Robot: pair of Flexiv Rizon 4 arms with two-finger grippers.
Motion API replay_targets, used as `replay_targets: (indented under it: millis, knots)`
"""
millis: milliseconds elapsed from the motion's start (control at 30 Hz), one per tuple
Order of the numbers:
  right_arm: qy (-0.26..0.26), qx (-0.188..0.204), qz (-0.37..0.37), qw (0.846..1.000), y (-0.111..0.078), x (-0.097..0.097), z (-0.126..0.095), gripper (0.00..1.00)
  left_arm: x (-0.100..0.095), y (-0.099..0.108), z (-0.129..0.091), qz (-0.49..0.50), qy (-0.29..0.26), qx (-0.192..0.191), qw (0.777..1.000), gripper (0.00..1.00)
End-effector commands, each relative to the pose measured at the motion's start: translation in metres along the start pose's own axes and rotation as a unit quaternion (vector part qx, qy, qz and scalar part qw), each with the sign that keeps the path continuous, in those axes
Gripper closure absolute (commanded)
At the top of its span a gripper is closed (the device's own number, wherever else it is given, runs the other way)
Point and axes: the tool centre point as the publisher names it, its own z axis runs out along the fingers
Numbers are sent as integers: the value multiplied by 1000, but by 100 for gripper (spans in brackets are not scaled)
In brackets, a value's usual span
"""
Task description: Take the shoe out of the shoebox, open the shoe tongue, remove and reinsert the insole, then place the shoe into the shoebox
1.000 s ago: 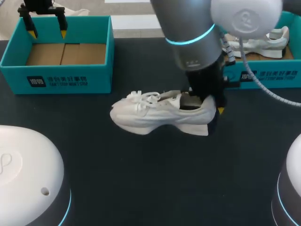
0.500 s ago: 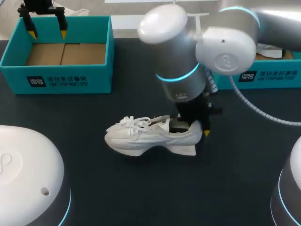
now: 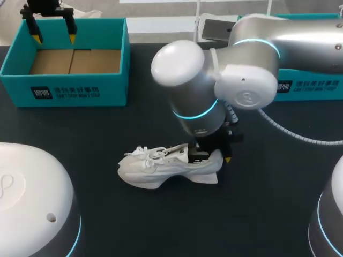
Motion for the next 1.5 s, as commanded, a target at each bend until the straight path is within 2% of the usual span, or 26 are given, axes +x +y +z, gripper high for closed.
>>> replay_targets:
  millis: [33,233,267,300,333,567,767,800,833,867,933,967,1500]
  knots:
    - [-4,-7,49,999,-7,20,13,100,0,0,0,0,0,0,1000,0]
    - [-13,-16,48,999,-4,22,28,100,0,0,0,0,0,0,1000,0]
    - [-14,-15,48,999,-3,22,30,85,0,0,0,0,0,0,1000,0]
    - [-17,-14,50,999,-3,21,31,4,0,0,0,0,0,0,1000,0]
    - [-18,-14,52,998,-3,19,31,0,0,0,0,0,0,0,1000,0]
    - [0,-39,56,998,2,1,-6,0,0,0,0,0,0,0,1000,0]
    - [63,-51,-42,996,7,-7,-48,0,0,0,0,0,0,0,1000,0]
    - [76,-52,-71,993,7,-9,-55,0,0,0,0,0,0,0,1000,0]
    - [69,-74,-100,990,8,-10,-62,0,0,0,0,0,0,0,1000,0]
    - [90,-83,-136,983,7,-10,-71,0,0,0,0,0,0,0,1000,0]
    - [87,-99,-173,976,7,-12,-85,0,0,0,0,0,0,0,1000,0]
    - [93,-88,-185,974,8,-14,-91,0,0,0,0,0,0,0,1000,0]
    - [93,-88,-185,974,8,-14,-91,0,0,0,0,0,0,0,1000,0]
